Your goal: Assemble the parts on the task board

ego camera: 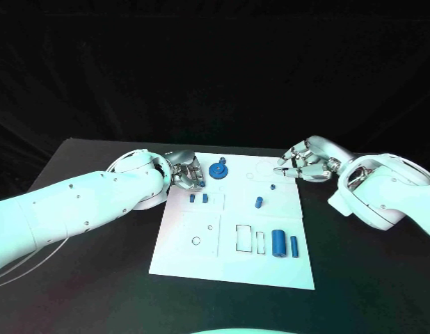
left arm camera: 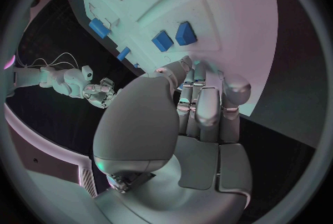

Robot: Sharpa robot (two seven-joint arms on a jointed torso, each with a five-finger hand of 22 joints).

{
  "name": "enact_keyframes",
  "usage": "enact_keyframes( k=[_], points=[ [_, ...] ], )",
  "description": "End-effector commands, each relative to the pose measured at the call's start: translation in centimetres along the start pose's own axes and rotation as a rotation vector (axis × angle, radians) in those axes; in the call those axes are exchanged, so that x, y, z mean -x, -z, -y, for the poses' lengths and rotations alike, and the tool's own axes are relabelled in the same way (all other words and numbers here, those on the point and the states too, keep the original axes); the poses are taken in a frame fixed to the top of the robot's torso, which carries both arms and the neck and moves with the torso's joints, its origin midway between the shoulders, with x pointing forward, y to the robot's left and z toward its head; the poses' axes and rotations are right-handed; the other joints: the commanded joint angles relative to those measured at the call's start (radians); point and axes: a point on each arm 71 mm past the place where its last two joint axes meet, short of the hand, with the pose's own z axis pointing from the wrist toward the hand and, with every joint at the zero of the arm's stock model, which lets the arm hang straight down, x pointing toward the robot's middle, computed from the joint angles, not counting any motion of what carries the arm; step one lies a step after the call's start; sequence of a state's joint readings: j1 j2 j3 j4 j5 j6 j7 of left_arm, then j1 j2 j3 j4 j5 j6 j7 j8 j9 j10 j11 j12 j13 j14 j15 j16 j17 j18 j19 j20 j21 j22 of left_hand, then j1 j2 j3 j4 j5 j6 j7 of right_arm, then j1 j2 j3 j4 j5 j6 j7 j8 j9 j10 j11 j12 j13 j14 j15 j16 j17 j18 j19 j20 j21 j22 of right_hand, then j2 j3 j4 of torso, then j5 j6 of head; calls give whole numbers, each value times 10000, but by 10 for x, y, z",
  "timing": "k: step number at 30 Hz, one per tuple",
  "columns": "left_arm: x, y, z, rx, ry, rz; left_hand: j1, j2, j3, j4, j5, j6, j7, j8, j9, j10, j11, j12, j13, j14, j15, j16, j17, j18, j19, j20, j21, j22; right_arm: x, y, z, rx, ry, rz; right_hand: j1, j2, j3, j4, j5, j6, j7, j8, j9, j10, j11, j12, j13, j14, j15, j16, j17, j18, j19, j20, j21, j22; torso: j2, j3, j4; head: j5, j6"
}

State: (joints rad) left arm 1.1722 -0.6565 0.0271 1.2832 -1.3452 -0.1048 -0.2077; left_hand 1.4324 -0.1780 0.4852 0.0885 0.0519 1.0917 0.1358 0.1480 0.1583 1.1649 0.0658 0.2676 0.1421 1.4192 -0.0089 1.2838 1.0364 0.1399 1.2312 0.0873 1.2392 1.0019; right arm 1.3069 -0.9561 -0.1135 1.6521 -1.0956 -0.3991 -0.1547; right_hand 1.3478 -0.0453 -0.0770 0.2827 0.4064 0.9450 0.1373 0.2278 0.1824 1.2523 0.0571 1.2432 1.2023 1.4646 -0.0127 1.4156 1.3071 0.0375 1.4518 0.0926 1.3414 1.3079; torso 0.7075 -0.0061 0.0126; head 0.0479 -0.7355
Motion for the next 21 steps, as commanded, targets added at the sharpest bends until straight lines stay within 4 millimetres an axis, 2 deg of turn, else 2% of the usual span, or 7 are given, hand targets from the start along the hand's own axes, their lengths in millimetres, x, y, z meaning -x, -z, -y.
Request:
enact_keyframes(
  k=[1, 4, 10, 12, 13, 18, 21],
  points=[
    [-2, 0, 0, 56, 17, -172, -71, -62, -24, -38, -8, -39, 35, -68, -22, 59, 22, -68, -16, 58, 30, 47, -22, -167, -18, 25, 18, -15, -1, 0, 0, 77, 61, -71, 41, 32, -59, -10, 40, -40, 10, 62, 13, -55, -5, -66, -34, 454, -47, -62, -12, 189, -81, -21, -66, 1199, 2, -2, -6, -6, 8],
    [-1, 0, -2, 119, 18, -147, -70, -82, -24, -47, -7, -62, 70, -104, -39, 59, 43, -95, -19, 57, 44, 54, -22, -167, -19, 33, 17, -15, -1, 0, 0, 33, 89, -126, 58, 28, -68, -18, 43, -58, 13, 58, 16, -234, -4, -252, -232, 437, -47, -109, -81, 206, -119, -21, -141, 1156, 1, -4, -10, -12, 7],
    [1, 1, -5, 171, 43, -1, -64, -103, -19, -60, -7, -88, 111, -149, -60, 54, 70, -129, -24, 51, 64, 52, -40, -166, -26, 45, 12, -24, -2, 0, 2, -50, 292, -323, 619, 137, 20, -142, -92, -153, 24, 94, 97, -2793, -18, -3826, -3702, 138, -74, -1008, -1224, 413, -594, -46, -1169, 577, -2, -7, 0, -57, 33],
    [2, 2, -5, 164, 61, 98, -63, -113, -15, -64, -8, -128, 132, -188, -79, 67, 83, -141, -23, 47, 75, 49, -54, -166, -28, 53, 10, -28, -2, -1, 2, -49, 426, -385, 918, 60, 95, -144, -418, -187, 62, 82, 125, -2698, 60, -5051, -4757, 131, -56, -1271, -1498, 434, -609, -62, -1344, 488, -9, -8, 2, -73, 33],
    [2, 2, -6, 159, 71, 149, -59, -124, -8, -70, -9, -201, 152, -246, -105, 89, 93, -150, -21, 46, 85, 51, -64, -166, -27, 61, 10, -26, -3, -1, 3, -19, 571, -431, 1088, 71, 166, -197, -449, -133, 56, 102, 142, -2774, 11, -5361, -5006, 133, -67, -1327, -1562, 438, -611, -52, -1386, 468, -9, -7, 2, -75, 35],
    [5, 5, -9, 156, 205, 388, -25, -170, 40, -102, -8, -607, 130, -542, -237, 159, 88, -213, -17, 43, 94, 57, -117, -154, -40, 86, -1, -47, -5, -1, 3, 177, 1460, -630, 1603, -70, 336, -259, -970, 28, 99, 44, 158, -2616, 97, -7106, -6585, 204, -7, -1383, -1577, 428, -527, -19, -1414, 487, -11, -10, -9, -91, 56],
    [10, 9, -13, 165, 401, 604, -9, -167, 56, -112, -7, -625, 118, -562, -246, 155, 82, -233, -19, 11, 91, 5, -225, -133, -96, 84, -55, -139, -8, -2, 3, 371, 2410, -736, 1987, -120, 552, -364, -1286, 140, 90, -52, 131, -2434, 128, -7985, -7394, 264, 16, -1278, -1430, 386, -409, 5, -1250, 611, -11, -10, -4, -172, 74]
  ],
)
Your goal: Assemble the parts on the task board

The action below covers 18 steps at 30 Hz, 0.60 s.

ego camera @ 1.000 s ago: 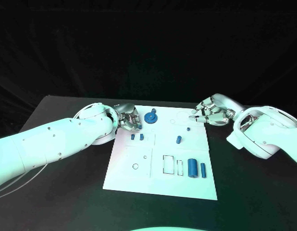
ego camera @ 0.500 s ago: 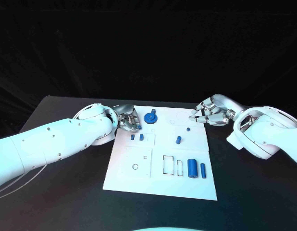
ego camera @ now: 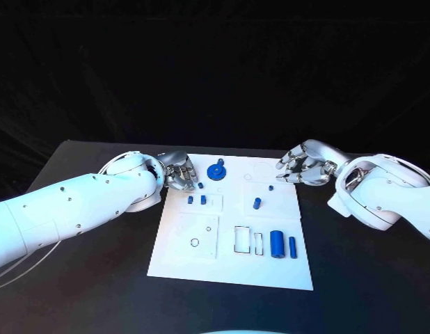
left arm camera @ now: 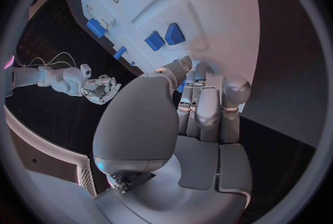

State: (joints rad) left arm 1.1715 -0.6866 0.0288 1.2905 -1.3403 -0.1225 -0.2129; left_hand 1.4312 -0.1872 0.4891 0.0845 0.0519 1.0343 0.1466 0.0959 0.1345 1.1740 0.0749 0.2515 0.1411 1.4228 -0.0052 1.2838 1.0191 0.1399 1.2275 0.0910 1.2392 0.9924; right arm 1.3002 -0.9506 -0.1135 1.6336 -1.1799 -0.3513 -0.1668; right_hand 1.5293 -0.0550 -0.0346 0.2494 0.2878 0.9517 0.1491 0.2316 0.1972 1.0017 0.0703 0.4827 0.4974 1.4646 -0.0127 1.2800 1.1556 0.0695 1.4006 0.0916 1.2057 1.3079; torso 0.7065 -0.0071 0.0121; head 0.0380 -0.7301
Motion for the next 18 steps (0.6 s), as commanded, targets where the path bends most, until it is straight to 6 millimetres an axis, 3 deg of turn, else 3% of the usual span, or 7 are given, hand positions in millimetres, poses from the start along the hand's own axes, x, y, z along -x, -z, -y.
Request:
enact_keyframes(
  k=[1, 8, 9, 12, 13, 18],
  points=[
    [6, 4, -1, -115, 437, 450, 6, -76, 20, -75, -7, -45, 9, -41, -9, 59, -8, -80, -10, -40, 54, -19, -98, -127, -78, 46, -72, -74, -6, -1, -2, 364, 1837, -410, 242, -36, 184, -39, -127, 103, -35, -146, -37, 98, -9, -565, -515, 275, 22, 103, 116, 59, 128, 13, 148, 642, -4, -2, 0, -108, 25],
    [22, 18, -13, -136, 2161, 1192, 81, -45, 130, -133, -6, 271, 46, 78, 31, -4, 29, -193, -23, -357, 76, -470, -881, 9, -523, 51, -504, -733, -15, -4, -3, 608, 3536, -487, 565, -179, 625, -51, -154, 419, -116, -539, -171, 443, 2, -1541, -1547, 305, 37, 199, 236, 27, 214, 8, 280, 783, 1, 9, -2, -432, 33],
    [25, 21, -16, -140, 2674, 1340, 71, -55, 144, -139, -8, 331, 51, 96, 35, 9, 34, -200, -18, -532, 82, -720, -1281, 84, -778, 57, -756, -1105, -17, -5, -3, 620, 3772, -474, 580, -197, 675, -45, -160, 447, -119, -582, -185, 455, 6, -1634, -1649, 309, 41, 212, 251, 23, 220, 10, 292, 797, 1, 9, 0, -474, 35],
    [33, 30, -21, -247, 4597, 1758, 0, -111, 151, -158, -1, 489, 83, 136, 34, -115, 91, -282, -37, -1673, 133, -2308, -3521, 441, -2156, 104, -2212, -3032, -22, -9, -2, 618, 4306, -447, 590, -253, 807, -15, -164, 510, -117, -704, -222, 486, 30, -1872, -1921, 316, 61, 234, 273, 19, 229, 14, 301, 824, 7, 13, 16, -591, 39],
    [35, 34, -22, -284, 5314, 1864, -22, -125, 130, -170, 8, 476, 96, 118, 19, -159, 110, -299, -44, -2006, 151, -2797, -4144, 448, -2286, 128, -2419, -3171, -24, -11, -2, 612, 4440, -433, 595, -281, 859, -8, -161, 523, -125, -756, -237, 507, 38, -1954, -2023, 319, 62, 243, 283, 19, 230, 12, 299, 832, 13, 11, 17, -622, 39],
    [35, 46, -22, -294, 9195, 1808, -168, -67, -68, -185, 8, 410, 157, 58, -31, -345, 194, -282, -53, -2579, 237, -3669, -4890, 447, -2542, 210, -3092, -3578, -33, -17, 1, 589, 4825, -424, 596, -352, 1026, 12, -127, 579, -104, -897, -276, 539, 48, -2184, -2314, 329, 78, 279, 321, 11, 251, 17, 334, 876, 28, -24, 27, -755, 21]
  ],
)
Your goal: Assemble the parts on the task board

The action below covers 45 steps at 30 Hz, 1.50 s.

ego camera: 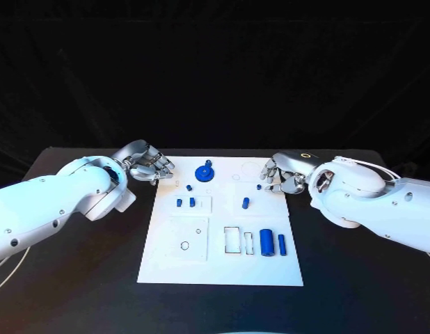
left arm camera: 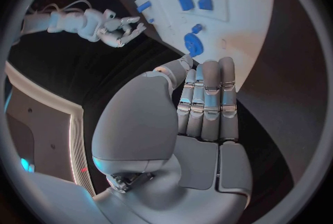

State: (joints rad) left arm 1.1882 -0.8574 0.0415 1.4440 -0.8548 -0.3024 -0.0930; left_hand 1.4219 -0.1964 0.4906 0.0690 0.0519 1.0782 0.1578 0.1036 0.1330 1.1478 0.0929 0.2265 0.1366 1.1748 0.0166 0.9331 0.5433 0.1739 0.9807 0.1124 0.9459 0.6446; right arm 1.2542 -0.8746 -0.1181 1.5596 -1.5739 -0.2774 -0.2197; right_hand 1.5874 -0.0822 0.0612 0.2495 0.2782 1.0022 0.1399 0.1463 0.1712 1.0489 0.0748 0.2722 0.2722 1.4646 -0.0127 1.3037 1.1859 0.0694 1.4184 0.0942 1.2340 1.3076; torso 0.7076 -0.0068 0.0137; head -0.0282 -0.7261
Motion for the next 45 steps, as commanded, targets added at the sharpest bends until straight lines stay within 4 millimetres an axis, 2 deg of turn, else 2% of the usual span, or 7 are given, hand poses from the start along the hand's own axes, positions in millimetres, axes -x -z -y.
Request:
enact_keyframes(
  k=[1, 7, 12, 25, 31, 37, 45],
  points=[
    [1, 6, 5, 34, 4866, 457, -93, 48, -120, -44, 4, -40, 57, -25, -22, -104, 18, -11, -5, -125, 29, -236, -197, 109, -83, 6, -244, -156, -6, -4, -1, -20, 1155, -24, 25, -88, 107, 7, -23, 87, -8, -67, -22, 80, 5, -113, -112, 331, 79, 50, 28, 8, 81, -3, 66, 891, 19, -30, 3, -109, -26],
    [-1, 17, 10, -95, 6732, 303, -169, 146, -268, -88, -8, -35, 50, -22, -36, -87, 10, 121, 31, -194, 40, -443, -399, 110, -79, 30, -519, -343, -15, -11, -5, 95, 1263, -109, 112, -92, 394, -33, -69, 223, 18, -158, -38, 190, 38, -280, -374, 335, 93, 73, 42, -14, 131, 13, 166, 971, 28, -62, 39, -168, -52],
    [-1, 20, 12, -272, 7180, 197, -220, 158, -377, -113, -7, -49, 61, -28, -46, -108, 19, 178, 46, -217, 49, -521, -487, 106, -61, 38, -646, -431, -20, -14, -6, 144, 1216, -116, 147, -84, 676, -60, -200, 402, 52, -181, -30, 281, 57, -397, -564, 328, 101, 70, 19, -36, 179, 43, 271, 1048, 32, -67, 17, -173, -71],
    [-2, 23, 15, -573, 7512, -56, -203, 219, -527, -194, -8, -69, 66, -33, -58, -162, 23, 246, 62, -256, 58, -623, -605, 108, -29, 49, -823, -555, -25, -21, -5, 120, 1046, -130, 85, -117, 1604, -203, -223, 715, 23, -294, -23, 662, 19, -576, -936, 333, 62, 139, 64, -69, 256, 30, 458, 1207, 17, -40, 26, -170, -94],
    [-2, 23, 15, -618, 7547, -167, -170, 236, -556, -238, -8, -93, 77, -44, -66, -194, 31, 256, 62, -266, 61, -647, -637, 108, -16, 49, -865, -585, -27, -23, -5, 105, 998, -182, 21, -179, 1787, -255, -229, 759, 27, -327, -21, 719, 7, -616, -1003, 331, 62, 147, 64, -72, 261, 25, 475, 1230, 34, -33, 3, -163, -101],
    [-3, 23, 15, -608, 7557, -231, -155, 250, -569, -260, -8, -103, 85, -48, -70, -207, 36, 264, 63, -269, 63, -657, -653, 107, -8, 49, -885, -600, -28, -23, -6, 131, 946, -261, -29, -246, 1914, -312, -248, 799, 21, -347, -16, 776, 0, -635, -1046, 332, 57, 157, 70, -79, 275, 22, 510, 1258, 21, -36, 19, -177, -127],
    [-3, 23, 15, -577, 7544, -281, -141, 269, -609, -298, -8, -144, 113, -68, -83, -256, 58, 272, 59, -282, 76, -683, -689, 104, 7, 53, -932, -633, -31, -24, -7, 159, 877, -347, -145, -284, 2230, -507, -301, 1122, -77, -263, 61, 1120, -97, -584, -1080, 346, -16, 197, 98, -124, 376, -22, 739, 1396, 19, -37, 20, -173, -157]
  ],
)
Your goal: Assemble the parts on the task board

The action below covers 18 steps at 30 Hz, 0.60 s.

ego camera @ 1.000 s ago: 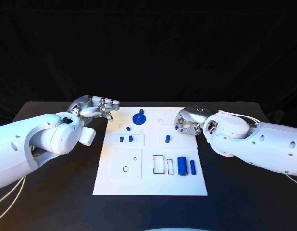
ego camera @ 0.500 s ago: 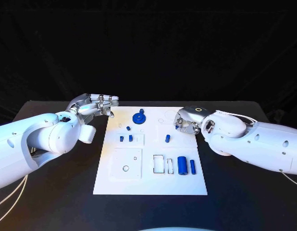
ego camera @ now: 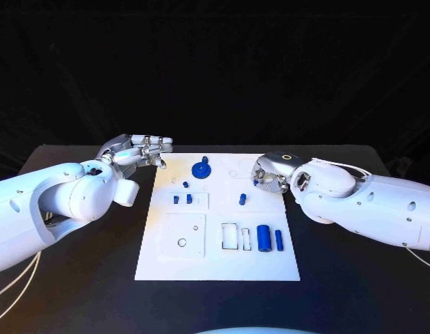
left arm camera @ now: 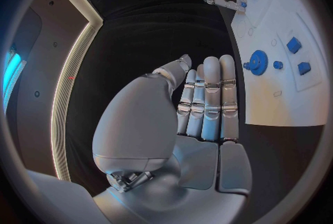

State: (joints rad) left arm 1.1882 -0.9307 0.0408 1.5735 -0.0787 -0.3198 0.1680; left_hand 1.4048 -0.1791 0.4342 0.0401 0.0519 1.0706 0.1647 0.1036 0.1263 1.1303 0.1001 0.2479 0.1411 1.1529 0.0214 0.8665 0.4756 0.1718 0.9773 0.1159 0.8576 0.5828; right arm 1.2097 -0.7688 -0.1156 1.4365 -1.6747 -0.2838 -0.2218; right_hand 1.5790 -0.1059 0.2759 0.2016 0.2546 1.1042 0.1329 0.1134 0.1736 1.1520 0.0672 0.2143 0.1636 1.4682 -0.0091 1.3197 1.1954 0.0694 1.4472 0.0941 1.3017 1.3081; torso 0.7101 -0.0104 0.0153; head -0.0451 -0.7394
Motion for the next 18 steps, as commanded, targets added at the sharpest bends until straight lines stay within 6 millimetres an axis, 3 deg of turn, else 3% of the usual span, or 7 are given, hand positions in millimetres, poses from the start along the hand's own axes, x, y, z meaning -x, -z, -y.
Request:
enact_keyframes(
  k=[1, 18],
  points=[
    [-3, 0, 2, -113, 117, -265, 30, 97, -44, -9, -8, -67, 43, -67, -16, -81, -14, 58, 14, -63, 29, -17, -13, 125, 41, 18, -49, -16, -6, 0, -2, 83, -17, -299, -83, -56, 119, -58, -74, 139, -17, 75, 48, 128, -35, -7, 3, 310, -62, 33, -8, -130, 102, -32, 95, 1411, -6, -2, 2, -4, -27],
    [-4, -1, 1, -45, 82, -260, 92, 145, -68, -83, -7, -117, 76, -90, -31, -143, 11, 72, 11, -85, 43, -48, -61, 124, 60, 24, -103, -53, -8, 1, -3, 60, 63, -299, -386, -166, 299, -239, -191, 347, -88, 88, 115, 382, -105, -74, -29, 301, -121, -24, -135, -174, 193, -94, 298, 1538, -22, -4, 8, 53, -56]
  ],
)
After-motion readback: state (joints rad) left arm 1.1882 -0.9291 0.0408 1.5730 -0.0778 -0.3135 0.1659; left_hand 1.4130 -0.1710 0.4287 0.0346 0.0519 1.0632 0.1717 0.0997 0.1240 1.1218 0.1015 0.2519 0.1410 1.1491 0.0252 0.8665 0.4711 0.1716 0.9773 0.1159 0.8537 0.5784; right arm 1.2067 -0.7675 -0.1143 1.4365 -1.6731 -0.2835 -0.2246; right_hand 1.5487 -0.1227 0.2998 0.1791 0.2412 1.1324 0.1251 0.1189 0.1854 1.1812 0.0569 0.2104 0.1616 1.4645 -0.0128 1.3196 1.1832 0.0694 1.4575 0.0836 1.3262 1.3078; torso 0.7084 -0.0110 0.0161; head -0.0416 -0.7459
